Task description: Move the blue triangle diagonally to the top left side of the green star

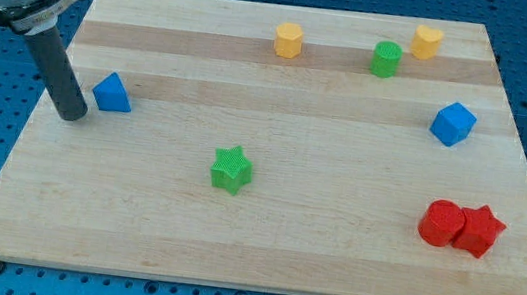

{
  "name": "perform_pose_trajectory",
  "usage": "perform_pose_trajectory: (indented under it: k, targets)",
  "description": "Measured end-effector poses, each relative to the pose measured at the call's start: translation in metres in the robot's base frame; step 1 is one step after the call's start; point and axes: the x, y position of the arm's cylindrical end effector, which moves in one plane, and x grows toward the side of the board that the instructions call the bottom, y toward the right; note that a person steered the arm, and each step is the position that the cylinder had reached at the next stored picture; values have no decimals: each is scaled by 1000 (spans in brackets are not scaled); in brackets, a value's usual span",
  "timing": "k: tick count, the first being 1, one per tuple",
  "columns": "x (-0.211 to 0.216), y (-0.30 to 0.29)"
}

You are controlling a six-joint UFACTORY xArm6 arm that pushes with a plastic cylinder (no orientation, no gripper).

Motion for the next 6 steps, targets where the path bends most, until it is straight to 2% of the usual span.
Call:
perform_pose_trajectory:
  k: [1,6]
  targets:
    - [-48,-1]
    - [-43,49]
